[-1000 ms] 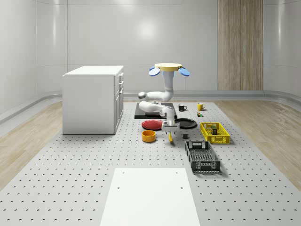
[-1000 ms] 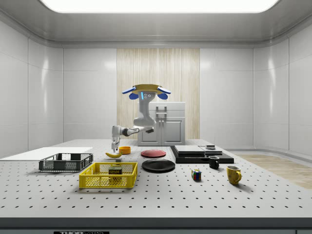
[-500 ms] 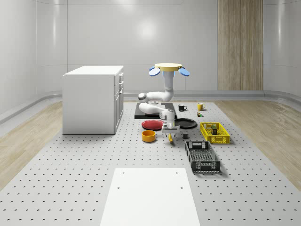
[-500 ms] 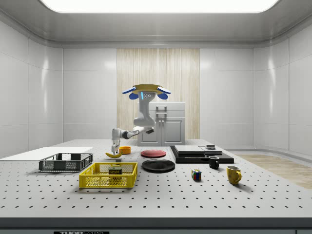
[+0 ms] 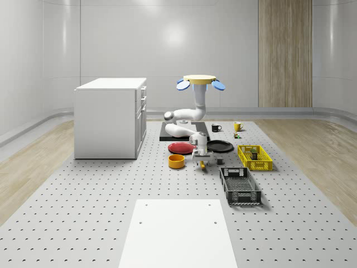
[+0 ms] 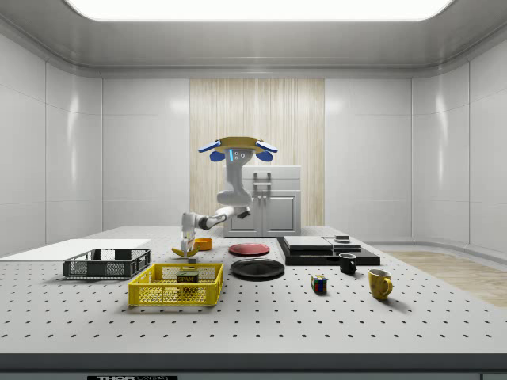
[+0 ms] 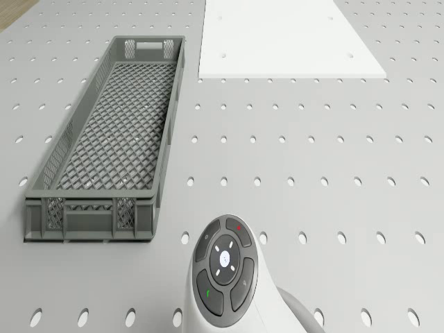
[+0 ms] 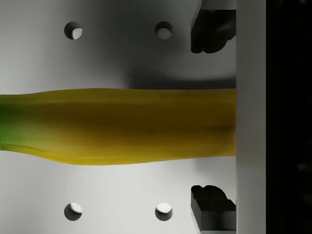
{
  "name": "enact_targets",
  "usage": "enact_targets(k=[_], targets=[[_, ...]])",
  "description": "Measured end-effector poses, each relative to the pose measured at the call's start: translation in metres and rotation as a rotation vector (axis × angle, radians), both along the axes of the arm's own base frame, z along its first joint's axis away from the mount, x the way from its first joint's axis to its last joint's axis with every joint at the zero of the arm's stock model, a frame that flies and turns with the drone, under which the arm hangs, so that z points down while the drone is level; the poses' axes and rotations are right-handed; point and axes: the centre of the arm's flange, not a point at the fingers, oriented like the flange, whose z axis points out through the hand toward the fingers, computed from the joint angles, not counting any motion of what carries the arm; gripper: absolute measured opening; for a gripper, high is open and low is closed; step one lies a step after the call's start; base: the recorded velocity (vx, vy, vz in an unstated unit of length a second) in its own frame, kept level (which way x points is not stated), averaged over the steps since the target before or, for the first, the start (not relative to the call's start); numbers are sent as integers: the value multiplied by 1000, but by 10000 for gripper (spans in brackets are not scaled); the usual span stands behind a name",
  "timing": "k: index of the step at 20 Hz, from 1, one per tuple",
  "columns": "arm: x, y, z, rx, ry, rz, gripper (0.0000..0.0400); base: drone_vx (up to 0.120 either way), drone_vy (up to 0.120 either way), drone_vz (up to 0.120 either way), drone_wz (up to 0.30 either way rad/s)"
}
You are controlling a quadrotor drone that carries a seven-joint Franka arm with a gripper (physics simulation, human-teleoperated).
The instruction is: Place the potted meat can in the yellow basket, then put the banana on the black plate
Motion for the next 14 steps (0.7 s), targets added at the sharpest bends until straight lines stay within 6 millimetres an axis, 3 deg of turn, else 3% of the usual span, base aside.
enact_targets(k=[8,11,14], targets=[[10,0,8,0,0,0,400,0,0,0,0],[11,0,10,0,0,0,268,0,0,0,0],[12,0,11,0,0,0,206,0,0,0,0]])
